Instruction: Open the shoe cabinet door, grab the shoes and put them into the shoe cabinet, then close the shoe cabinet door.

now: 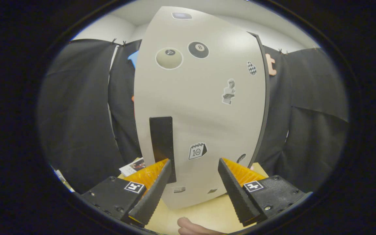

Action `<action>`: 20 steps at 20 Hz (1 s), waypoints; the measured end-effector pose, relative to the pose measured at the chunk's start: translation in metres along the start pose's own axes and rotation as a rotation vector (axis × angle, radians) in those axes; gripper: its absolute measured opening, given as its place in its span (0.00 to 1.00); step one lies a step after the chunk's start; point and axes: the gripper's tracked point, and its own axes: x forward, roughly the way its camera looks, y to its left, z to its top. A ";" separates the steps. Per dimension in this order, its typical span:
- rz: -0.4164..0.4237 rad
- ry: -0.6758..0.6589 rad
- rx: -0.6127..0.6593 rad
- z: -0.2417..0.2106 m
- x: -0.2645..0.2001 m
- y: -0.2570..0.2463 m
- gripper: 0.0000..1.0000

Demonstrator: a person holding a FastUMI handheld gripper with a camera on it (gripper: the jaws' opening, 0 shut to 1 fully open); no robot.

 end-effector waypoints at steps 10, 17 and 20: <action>0.018 0.037 0.040 -0.016 0.009 -0.009 0.96; 0.053 -0.019 0.016 -0.010 -0.058 -0.038 0.96; 0.071 -0.054 0.032 -0.004 -0.096 -0.048 0.96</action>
